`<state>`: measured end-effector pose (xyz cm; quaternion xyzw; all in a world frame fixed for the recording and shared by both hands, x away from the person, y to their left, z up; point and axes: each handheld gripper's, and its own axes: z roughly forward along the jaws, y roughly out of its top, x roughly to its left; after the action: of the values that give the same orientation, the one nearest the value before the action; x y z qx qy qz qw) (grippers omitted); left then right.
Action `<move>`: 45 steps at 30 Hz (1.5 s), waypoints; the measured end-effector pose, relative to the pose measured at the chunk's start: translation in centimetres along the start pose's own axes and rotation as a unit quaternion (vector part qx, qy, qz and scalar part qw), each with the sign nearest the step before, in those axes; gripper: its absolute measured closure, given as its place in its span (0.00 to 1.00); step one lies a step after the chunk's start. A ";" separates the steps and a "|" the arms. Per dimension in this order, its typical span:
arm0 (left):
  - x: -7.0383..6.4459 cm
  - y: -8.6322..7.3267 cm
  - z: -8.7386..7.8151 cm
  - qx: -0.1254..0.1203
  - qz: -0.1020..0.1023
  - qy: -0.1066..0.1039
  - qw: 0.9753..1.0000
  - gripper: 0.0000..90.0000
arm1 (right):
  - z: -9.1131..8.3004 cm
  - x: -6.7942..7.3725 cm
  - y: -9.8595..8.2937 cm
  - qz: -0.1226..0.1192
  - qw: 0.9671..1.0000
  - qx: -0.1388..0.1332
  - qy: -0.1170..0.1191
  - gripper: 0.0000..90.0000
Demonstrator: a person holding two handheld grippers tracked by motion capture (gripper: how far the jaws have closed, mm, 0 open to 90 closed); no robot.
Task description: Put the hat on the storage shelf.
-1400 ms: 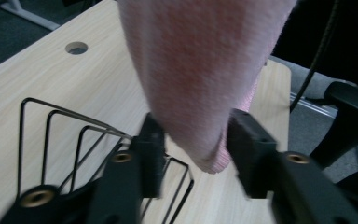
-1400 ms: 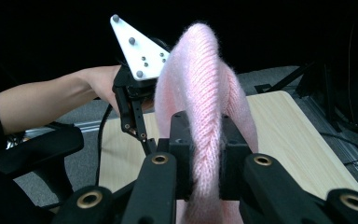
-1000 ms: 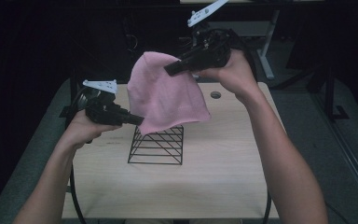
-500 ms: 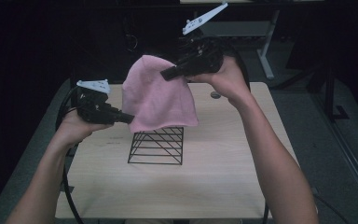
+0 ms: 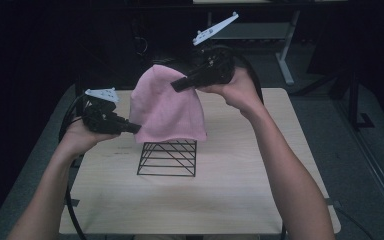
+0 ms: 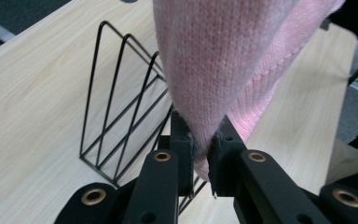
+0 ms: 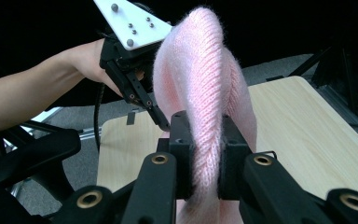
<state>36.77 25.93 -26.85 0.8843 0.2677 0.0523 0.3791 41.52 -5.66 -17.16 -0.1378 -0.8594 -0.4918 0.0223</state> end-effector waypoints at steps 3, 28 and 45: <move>-0.1 -0.1 0.4 0.006 0.000 0.007 1.000 0.91 | 0.3 -0.3 -0.4 0.007 1.000 0.001 0.001 0.88; 0.4 -2.4 2.1 0.034 -0.007 0.014 0.999 0.90 | 2.8 -1.9 -3.3 0.033 0.999 0.004 0.029 0.86; 0.3 -4.6 2.6 0.052 -0.010 0.023 0.998 0.90 | 5.0 -1.0 -4.9 0.037 0.998 0.022 0.054 0.82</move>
<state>35.76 27.05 -31.89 0.8985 0.2877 0.0549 0.3271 41.75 -3.96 -24.02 -0.1418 -0.8618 -0.4786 0.0901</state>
